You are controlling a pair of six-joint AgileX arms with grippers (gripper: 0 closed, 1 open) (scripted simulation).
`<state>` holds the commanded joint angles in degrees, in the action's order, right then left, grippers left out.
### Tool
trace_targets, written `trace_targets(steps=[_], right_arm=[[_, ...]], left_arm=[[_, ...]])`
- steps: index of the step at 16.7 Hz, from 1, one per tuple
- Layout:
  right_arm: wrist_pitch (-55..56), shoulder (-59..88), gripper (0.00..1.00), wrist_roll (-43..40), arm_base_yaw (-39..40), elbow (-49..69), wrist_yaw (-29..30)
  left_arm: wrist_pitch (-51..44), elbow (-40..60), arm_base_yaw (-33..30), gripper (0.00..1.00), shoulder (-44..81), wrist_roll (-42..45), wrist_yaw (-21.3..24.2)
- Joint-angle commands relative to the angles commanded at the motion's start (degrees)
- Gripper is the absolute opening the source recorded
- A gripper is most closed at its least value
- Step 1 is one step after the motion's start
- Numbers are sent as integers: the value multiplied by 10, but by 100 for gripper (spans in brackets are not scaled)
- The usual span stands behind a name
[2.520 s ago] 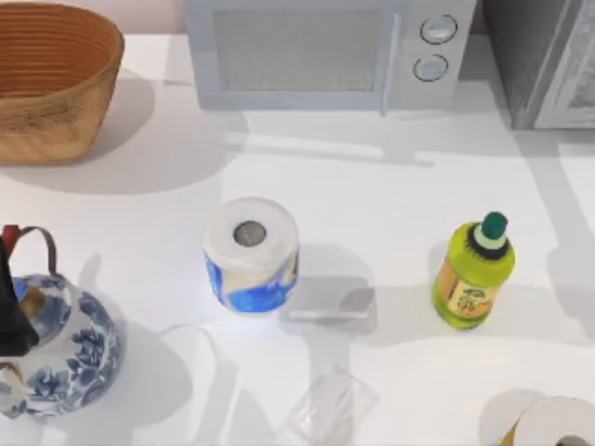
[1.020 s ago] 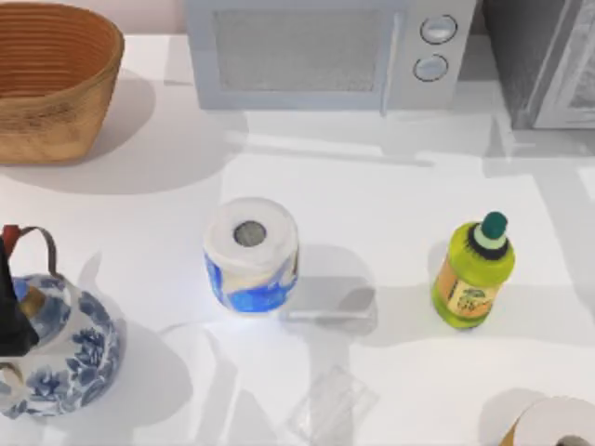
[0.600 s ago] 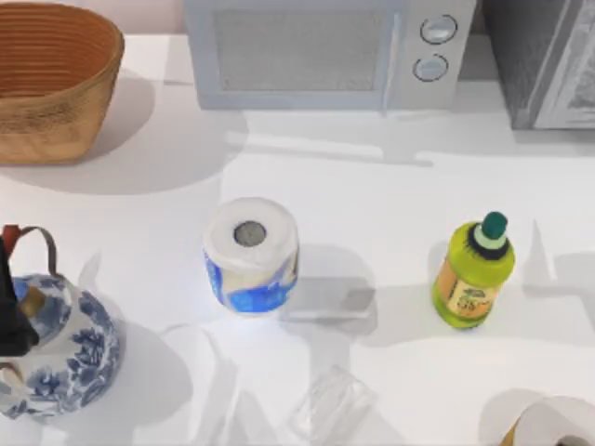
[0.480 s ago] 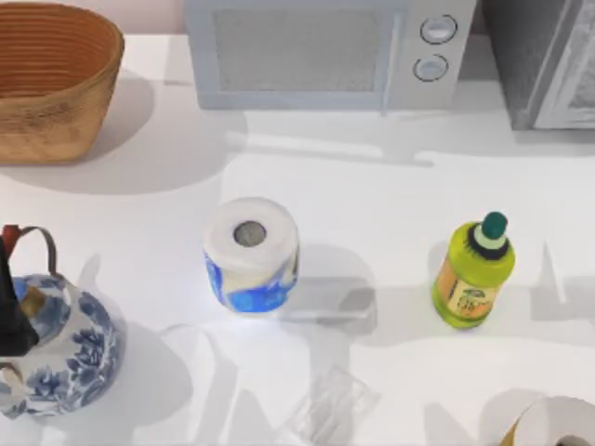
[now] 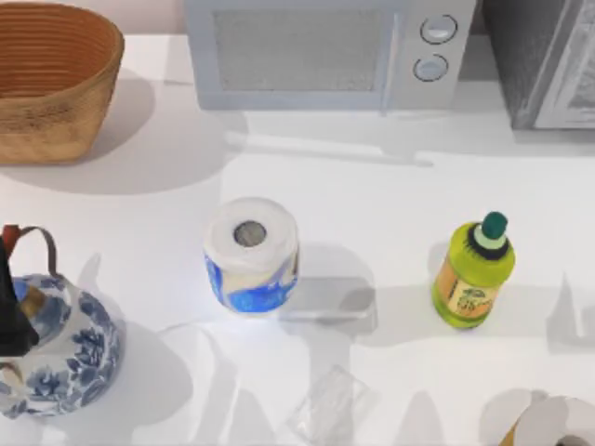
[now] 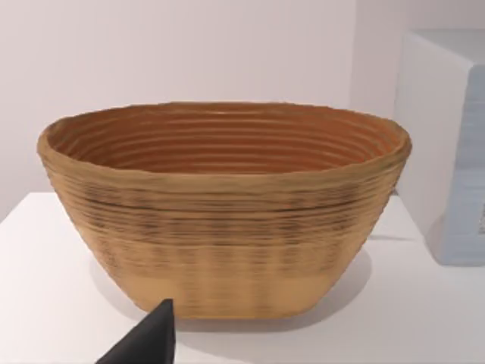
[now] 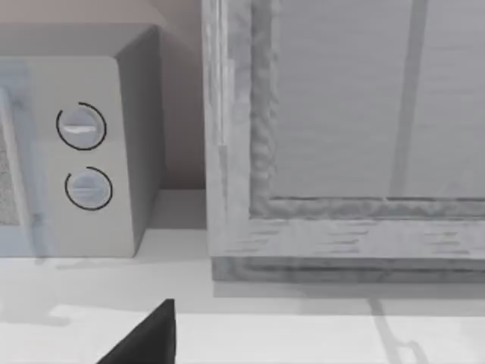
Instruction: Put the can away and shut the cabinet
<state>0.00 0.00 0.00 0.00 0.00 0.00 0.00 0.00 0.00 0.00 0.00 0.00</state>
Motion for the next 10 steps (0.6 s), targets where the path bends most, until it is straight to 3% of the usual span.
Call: trace_targets(steps=[6, 10], right_arm=[[6, 9, 100, -1, -4, 3, -7], [86, 95, 100, -2, -73, 28, -80]], left_arm=[[0, 0, 0, 100, 0, 0, 0], [0, 0, 0, 100, 0, 0, 0]])
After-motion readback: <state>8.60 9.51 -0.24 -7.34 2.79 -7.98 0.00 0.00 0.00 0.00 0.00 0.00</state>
